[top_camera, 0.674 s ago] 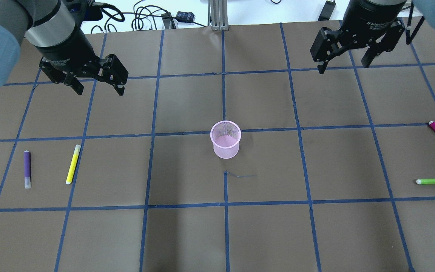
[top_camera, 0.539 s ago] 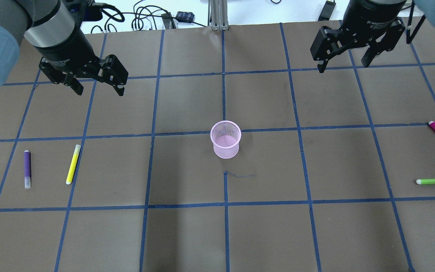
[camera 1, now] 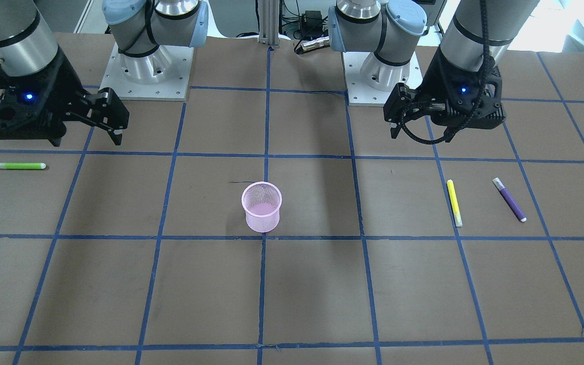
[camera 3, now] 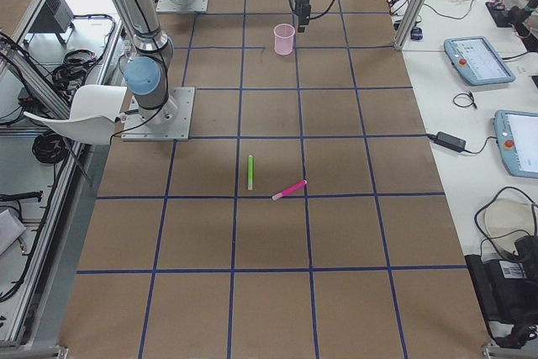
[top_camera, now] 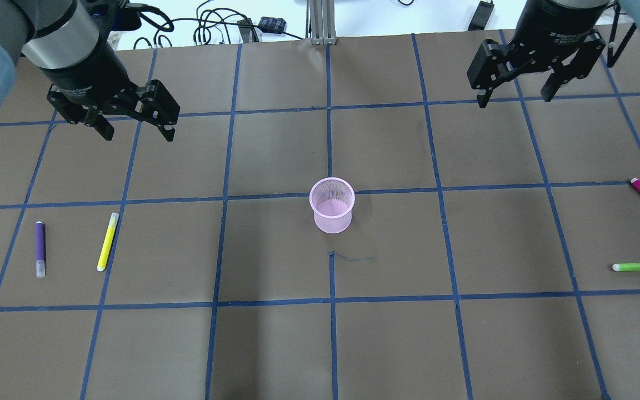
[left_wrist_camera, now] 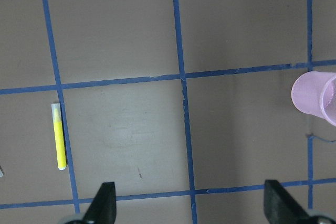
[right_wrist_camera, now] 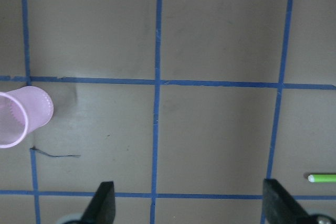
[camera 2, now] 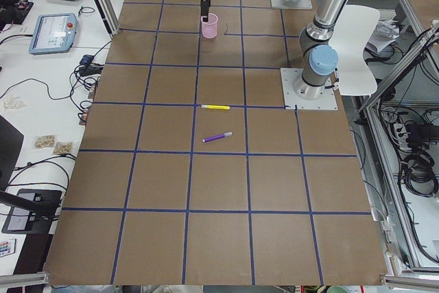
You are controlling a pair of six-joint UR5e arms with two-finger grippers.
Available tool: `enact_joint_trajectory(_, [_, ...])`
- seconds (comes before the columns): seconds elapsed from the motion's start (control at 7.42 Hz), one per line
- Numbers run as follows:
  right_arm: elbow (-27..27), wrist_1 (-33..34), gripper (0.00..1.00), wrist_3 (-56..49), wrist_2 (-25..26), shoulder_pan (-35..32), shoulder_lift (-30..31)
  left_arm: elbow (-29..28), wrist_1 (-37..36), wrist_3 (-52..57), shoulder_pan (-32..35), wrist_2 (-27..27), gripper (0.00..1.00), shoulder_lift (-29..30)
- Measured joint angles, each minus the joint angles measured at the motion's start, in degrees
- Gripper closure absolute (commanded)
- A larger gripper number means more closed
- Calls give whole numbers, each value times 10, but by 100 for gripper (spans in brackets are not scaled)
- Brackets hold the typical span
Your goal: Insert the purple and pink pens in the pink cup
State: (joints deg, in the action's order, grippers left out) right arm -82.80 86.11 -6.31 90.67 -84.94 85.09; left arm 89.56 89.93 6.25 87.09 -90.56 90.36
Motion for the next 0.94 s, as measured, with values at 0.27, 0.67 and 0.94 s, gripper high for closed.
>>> enact_joint_trajectory(0.27, [-17, 29, 0, -54, -1, 93, -36, 1, -6, 1, -50, -2, 0, 16])
enact_joint_trajectory(0.67, [-54, 142, 0, -276, 1, 202, -108, 4, -23, 17, -175, -3, 0, 48])
enact_joint_trajectory(0.94, [-66, 235, 0, -444, 4, 266, -176, 22, -75, 33, -246, -2, 0, 85])
